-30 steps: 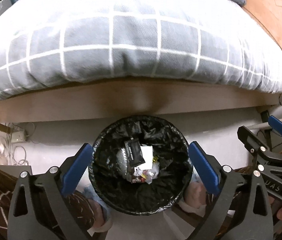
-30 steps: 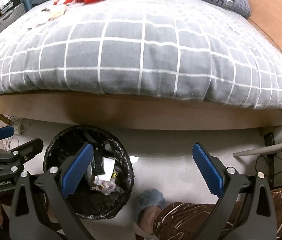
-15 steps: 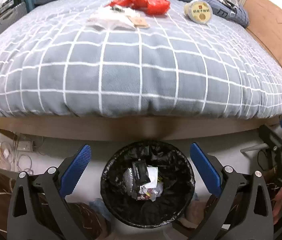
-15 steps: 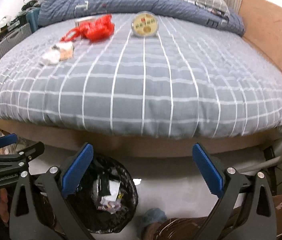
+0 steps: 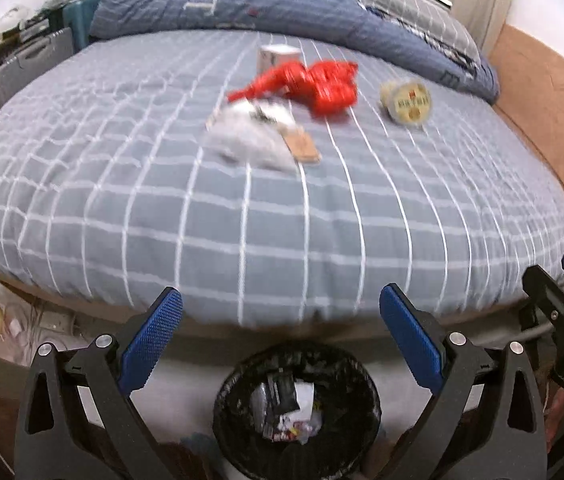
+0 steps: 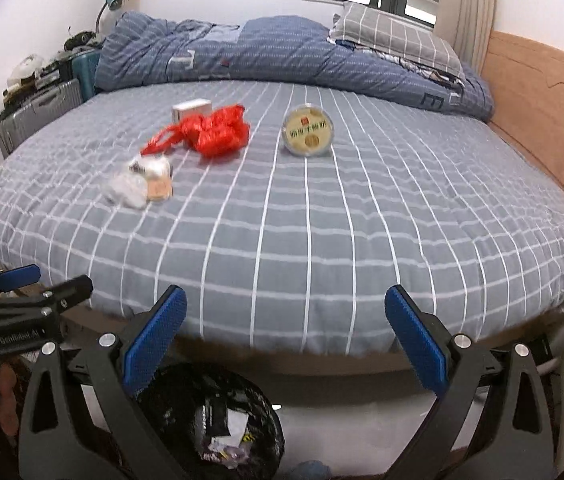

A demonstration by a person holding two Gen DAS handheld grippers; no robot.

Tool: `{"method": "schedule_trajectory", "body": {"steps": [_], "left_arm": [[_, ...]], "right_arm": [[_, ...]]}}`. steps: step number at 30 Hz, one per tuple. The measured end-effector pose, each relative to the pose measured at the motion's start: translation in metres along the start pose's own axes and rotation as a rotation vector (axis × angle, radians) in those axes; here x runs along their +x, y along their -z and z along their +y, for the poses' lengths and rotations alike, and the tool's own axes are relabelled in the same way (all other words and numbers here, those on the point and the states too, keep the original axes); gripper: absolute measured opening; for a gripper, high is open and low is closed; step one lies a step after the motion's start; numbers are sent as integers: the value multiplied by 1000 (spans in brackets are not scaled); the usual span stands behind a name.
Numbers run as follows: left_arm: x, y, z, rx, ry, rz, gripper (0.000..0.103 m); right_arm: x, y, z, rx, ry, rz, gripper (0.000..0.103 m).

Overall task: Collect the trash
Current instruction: 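Move both open tools back over the bed toward the remaining trash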

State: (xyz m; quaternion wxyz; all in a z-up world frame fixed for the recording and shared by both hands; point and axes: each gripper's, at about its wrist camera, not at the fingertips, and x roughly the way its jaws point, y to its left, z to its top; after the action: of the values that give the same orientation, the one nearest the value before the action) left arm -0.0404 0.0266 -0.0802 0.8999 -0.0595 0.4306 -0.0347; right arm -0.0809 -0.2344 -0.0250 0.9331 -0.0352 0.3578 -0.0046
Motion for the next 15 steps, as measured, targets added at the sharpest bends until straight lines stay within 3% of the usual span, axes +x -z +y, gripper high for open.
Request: {"method": "schedule_trajectory", "body": {"steps": [8, 15], "left_arm": [[14, -54, 6, -7, 4, -30, 97], [44, -91, 5, -11, 26, -2, 97]], "right_arm": [[31, -49, -10, 13, 6, -15, 96], [76, -96, -16, -5, 32, -20, 96]]}}
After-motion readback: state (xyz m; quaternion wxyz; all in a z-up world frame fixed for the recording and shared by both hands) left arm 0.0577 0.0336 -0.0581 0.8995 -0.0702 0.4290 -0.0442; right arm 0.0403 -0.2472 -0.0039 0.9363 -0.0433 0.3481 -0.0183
